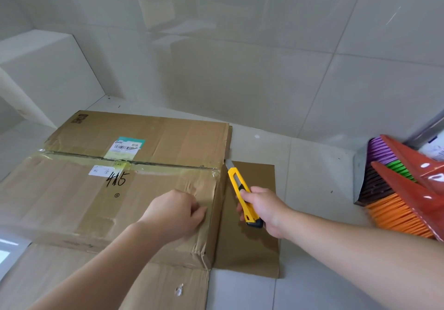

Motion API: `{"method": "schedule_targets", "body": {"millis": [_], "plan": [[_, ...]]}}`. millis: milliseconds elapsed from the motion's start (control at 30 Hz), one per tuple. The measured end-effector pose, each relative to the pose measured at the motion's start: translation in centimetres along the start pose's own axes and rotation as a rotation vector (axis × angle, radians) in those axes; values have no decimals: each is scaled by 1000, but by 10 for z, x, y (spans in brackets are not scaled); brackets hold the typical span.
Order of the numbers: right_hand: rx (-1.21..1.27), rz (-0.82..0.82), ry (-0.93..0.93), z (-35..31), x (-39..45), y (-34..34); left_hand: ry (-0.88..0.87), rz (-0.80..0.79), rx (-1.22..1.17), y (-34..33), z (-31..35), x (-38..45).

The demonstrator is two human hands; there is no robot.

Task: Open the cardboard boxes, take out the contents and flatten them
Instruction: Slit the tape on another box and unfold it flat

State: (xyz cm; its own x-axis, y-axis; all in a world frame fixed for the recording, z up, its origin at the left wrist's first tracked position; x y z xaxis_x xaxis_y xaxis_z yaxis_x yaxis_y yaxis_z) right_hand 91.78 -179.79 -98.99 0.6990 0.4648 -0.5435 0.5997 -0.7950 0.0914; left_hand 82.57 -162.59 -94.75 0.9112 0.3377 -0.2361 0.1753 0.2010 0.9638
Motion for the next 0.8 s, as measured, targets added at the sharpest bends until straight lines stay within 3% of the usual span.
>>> {"method": "schedule_targets", "body": {"millis": [300, 800], "plan": [[26, 13, 9, 5, -3, -5, -21, -118, 24, -8, 26, -2], [6, 39, 0, 13, -10, -13, -38, -95, 8, -8, 38, 3]]}}
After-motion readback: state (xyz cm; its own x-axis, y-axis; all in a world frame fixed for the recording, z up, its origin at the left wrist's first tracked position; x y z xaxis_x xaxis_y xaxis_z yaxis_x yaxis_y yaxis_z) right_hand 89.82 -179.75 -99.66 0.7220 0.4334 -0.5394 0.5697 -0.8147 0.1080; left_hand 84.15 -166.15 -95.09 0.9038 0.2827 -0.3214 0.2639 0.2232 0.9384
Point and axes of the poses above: each hand's wrist, its own x-axis towards the middle knuckle, its own y-axis out of the back of the hand, z = x × y, the point moved 5 cm from there along x, towards the middle knuckle, and after that the axes turned 4 degrees about y, right-handed, at the moved point
